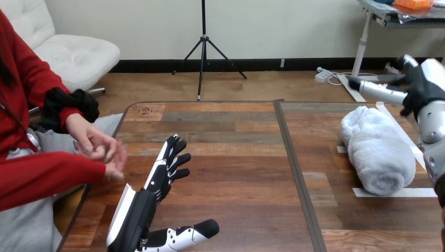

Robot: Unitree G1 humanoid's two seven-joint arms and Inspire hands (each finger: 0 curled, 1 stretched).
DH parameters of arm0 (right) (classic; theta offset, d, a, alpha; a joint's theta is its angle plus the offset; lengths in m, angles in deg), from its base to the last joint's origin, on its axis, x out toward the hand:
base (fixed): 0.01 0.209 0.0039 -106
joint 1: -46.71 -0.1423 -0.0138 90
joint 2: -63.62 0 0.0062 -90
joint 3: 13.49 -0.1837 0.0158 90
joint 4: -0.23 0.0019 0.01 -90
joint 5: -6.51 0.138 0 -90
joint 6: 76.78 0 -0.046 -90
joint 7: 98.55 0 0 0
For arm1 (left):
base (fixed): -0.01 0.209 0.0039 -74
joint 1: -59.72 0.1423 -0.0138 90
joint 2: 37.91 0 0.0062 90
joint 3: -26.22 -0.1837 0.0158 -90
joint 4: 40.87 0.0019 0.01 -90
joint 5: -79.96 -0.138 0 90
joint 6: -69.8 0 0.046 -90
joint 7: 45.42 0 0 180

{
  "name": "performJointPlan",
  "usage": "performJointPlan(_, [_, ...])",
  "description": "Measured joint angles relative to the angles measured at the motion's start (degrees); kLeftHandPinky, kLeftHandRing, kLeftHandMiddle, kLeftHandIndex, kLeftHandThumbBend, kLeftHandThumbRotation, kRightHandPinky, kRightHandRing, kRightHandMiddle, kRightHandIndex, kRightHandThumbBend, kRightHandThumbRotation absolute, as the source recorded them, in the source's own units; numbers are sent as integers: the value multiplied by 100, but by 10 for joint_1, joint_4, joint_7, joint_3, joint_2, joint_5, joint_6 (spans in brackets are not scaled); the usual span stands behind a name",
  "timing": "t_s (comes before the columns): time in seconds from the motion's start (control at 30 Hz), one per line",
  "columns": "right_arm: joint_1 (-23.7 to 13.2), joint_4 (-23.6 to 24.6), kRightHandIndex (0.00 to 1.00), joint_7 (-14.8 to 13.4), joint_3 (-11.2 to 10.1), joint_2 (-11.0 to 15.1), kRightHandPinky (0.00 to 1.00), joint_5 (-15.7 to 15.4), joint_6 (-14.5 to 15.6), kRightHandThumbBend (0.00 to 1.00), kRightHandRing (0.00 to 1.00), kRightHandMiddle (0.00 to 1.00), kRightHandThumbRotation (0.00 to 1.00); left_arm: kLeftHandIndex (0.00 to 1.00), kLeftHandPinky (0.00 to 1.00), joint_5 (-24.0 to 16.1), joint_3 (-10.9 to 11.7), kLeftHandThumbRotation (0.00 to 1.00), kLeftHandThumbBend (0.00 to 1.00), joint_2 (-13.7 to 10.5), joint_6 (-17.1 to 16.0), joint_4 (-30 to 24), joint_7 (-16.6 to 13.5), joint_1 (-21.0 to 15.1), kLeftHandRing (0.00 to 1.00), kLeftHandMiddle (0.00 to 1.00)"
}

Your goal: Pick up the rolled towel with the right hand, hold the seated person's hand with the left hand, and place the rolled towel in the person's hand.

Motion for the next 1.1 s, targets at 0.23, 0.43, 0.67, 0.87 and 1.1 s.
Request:
performJointPlan(0.23, [-25,-47,88,23,17,0,30,-9,16,100,46,58,62,98,82,0,0,48,100,0,0,0,0,0,90,95])
performJointPlan(0.43, [-42,-81,82,37,34,0,32,-20,31,100,51,60,63,98,82,0,0,48,100,0,0,0,0,0,90,95])
performJointPlan(0.67, [-58,-109,83,53,57,0,46,-38,45,100,72,77,63,97,82,0,-1,48,100,1,0,0,0,0,90,95])
performJointPlan(0.87, [-69,-127,84,66,74,0,55,-51,53,100,80,84,65,97,82,0,-1,48,100,2,-1,0,0,0,90,95])
performJointPlan(1.1, [-82,-142,88,71,91,0,57,-65,61,100,84,89,66,97,82,0,-1,47,100,4,-2,0,0,0,90,95])
